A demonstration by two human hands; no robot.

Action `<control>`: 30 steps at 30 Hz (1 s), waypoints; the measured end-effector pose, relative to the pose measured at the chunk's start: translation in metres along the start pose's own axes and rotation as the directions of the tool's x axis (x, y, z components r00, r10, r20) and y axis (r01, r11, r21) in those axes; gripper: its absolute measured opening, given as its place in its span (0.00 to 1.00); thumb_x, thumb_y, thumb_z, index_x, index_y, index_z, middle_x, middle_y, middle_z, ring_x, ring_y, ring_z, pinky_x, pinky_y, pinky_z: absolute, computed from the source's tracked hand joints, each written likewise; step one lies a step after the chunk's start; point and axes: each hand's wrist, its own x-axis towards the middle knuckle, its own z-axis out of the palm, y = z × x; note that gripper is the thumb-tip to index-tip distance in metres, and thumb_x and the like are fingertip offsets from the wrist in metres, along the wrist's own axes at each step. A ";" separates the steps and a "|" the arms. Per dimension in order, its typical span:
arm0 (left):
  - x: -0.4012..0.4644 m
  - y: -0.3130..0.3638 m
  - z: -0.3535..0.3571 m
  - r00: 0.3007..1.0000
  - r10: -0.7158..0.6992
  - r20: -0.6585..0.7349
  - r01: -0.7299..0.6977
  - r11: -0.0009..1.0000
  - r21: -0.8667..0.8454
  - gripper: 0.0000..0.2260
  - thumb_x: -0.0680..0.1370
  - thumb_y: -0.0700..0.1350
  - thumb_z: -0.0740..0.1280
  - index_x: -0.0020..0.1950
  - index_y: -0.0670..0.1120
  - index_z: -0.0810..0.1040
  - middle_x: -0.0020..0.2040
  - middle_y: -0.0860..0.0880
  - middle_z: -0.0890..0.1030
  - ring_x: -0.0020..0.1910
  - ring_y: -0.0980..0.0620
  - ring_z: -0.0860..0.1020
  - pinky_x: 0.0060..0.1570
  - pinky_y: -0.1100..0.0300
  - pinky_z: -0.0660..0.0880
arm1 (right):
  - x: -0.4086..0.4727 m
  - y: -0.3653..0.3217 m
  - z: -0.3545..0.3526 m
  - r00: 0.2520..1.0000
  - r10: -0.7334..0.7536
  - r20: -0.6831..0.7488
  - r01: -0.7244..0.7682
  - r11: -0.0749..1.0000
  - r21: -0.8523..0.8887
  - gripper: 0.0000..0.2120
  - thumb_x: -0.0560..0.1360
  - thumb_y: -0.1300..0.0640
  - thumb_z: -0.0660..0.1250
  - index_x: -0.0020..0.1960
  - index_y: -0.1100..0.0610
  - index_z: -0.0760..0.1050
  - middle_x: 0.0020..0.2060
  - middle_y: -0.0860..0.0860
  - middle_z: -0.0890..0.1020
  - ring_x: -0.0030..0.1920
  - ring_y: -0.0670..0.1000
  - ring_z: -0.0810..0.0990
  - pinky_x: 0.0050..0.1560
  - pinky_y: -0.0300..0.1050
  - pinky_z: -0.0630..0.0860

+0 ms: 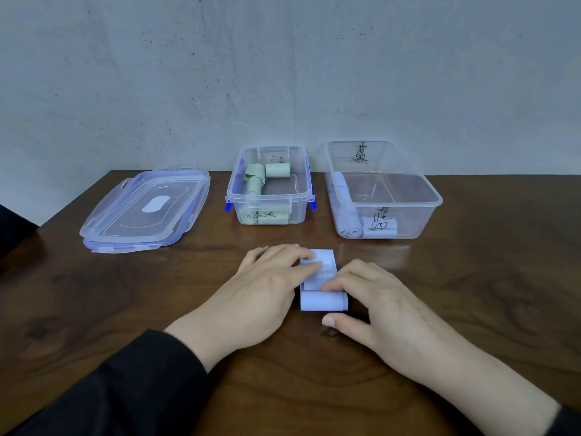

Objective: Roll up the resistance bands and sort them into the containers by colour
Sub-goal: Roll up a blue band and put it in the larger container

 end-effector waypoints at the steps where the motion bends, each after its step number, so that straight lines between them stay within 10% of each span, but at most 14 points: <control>1: 0.002 -0.001 0.000 1.000 -0.001 -0.008 0.002 1.000 0.006 0.27 0.77 0.35 0.53 0.74 0.54 0.67 0.70 0.57 0.66 0.73 0.57 0.60 0.71 0.55 0.55 | 0.001 0.000 0.000 1.000 0.000 -0.011 0.000 1.000 0.006 0.13 0.76 0.42 0.66 0.59 0.43 0.76 0.51 0.37 0.71 0.55 0.43 0.72 0.59 0.44 0.71; 10: 0.011 0.000 -0.003 0.996 -0.051 -0.070 0.044 0.994 -0.099 0.13 0.83 0.52 0.57 0.64 0.58 0.75 0.56 0.61 0.68 0.58 0.62 0.66 0.61 0.61 0.58 | 0.002 0.007 -0.011 0.993 -0.048 0.110 0.041 0.997 0.065 0.07 0.78 0.44 0.64 0.56 0.38 0.74 0.49 0.36 0.73 0.56 0.43 0.73 0.56 0.36 0.67; 30: 0.019 -0.003 -0.005 0.994 -0.095 -0.054 0.081 0.971 -0.227 0.12 0.83 0.44 0.59 0.55 0.59 0.79 0.59 0.62 0.72 0.61 0.63 0.66 0.63 0.64 0.55 | 0.008 0.011 -0.008 0.996 -0.026 0.083 0.020 0.997 0.070 0.09 0.77 0.42 0.64 0.56 0.38 0.74 0.51 0.37 0.73 0.58 0.44 0.72 0.58 0.39 0.69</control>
